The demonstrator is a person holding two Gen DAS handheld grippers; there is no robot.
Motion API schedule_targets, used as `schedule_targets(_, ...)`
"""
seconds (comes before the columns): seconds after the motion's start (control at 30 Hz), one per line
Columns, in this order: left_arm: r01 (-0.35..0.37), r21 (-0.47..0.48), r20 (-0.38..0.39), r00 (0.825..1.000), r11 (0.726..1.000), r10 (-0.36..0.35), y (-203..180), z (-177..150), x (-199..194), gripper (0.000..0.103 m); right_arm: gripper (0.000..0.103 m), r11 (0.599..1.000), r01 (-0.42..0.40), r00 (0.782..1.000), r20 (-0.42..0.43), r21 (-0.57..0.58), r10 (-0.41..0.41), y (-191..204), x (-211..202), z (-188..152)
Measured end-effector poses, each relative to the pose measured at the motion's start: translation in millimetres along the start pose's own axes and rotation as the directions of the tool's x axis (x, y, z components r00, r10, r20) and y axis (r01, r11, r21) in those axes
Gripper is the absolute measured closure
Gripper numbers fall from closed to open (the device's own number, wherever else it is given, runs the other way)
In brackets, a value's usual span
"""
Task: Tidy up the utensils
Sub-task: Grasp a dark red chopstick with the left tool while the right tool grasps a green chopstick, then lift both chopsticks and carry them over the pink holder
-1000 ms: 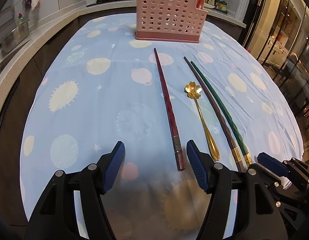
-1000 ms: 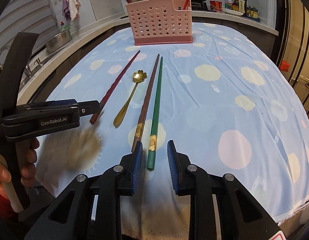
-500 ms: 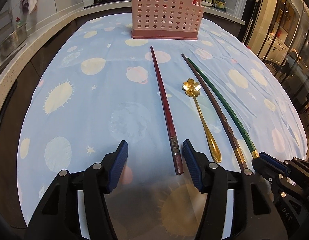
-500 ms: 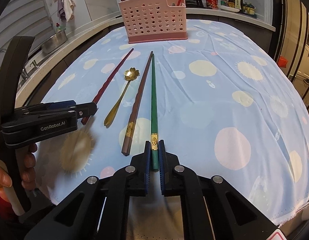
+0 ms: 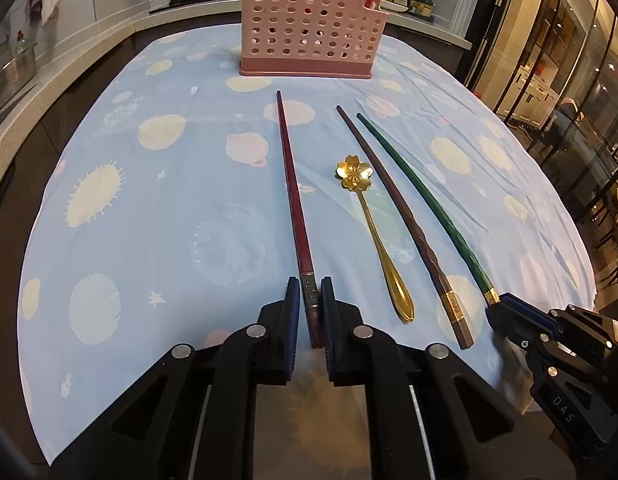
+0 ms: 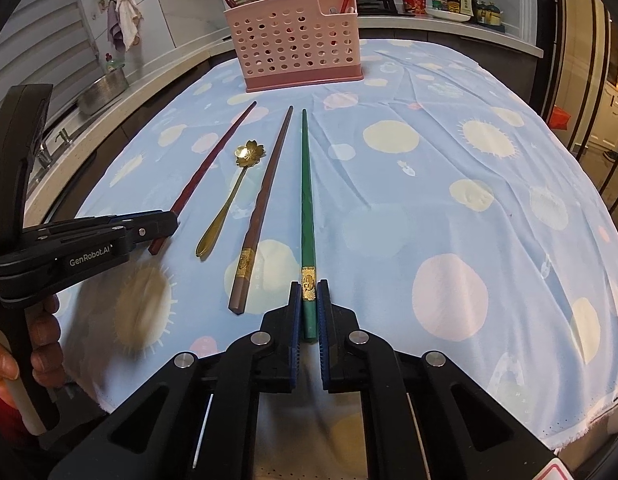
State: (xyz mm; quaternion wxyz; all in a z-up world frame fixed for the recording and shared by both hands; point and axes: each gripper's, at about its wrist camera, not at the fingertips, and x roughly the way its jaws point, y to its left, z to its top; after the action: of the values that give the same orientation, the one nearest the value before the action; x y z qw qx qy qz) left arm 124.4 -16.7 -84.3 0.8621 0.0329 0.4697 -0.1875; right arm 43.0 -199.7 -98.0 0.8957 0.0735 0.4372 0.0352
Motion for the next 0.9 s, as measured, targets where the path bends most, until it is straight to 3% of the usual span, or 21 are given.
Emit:
schedule_targets(0.47,0.022,-0.026,0.007,1.0,0.999,-0.022,3.9,-1.0,-17.9,0.096,0.096,1.0,0.003,0.999,0.051,0.025,-0.004,-11.8,-20.8,10.3)
schedule_targets(0.9,0.034,-0.012,0.174,0.984,0.999,-0.032,1.1,30.8,-77.0,0.097,0.096,0.999,-0.017,0.978,0.211,0.049,0.007,-20.9,-68.4,50.0)
